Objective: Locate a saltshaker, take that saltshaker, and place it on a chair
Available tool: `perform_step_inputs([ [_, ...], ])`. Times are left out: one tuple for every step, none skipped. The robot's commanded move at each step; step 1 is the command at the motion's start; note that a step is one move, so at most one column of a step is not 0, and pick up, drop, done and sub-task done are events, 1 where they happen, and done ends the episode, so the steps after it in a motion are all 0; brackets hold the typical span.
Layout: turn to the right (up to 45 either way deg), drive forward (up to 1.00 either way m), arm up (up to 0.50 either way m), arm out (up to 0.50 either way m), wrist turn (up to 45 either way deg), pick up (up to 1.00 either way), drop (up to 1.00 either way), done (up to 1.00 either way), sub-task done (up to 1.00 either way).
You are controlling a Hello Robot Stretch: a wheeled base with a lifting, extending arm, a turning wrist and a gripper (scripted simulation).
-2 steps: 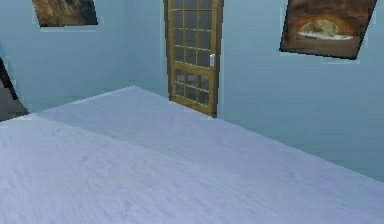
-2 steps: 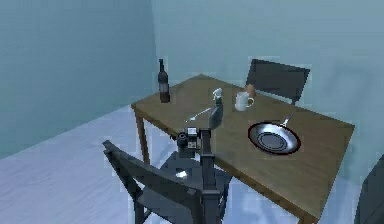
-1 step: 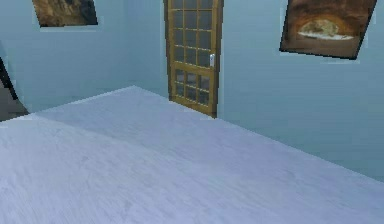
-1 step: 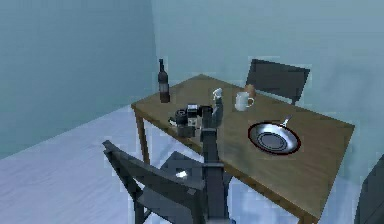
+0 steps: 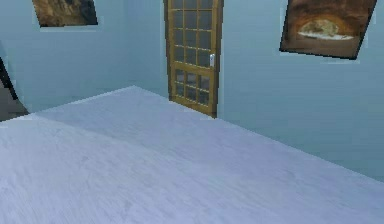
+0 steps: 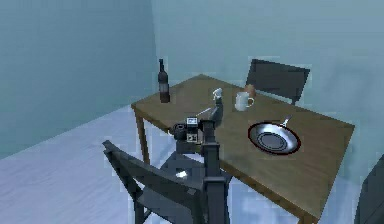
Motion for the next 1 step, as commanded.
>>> perform_step_inputs([
  [0.0,0.00,0.00,0.00,0.0,0.00,0.00,1.00,0.00],
])
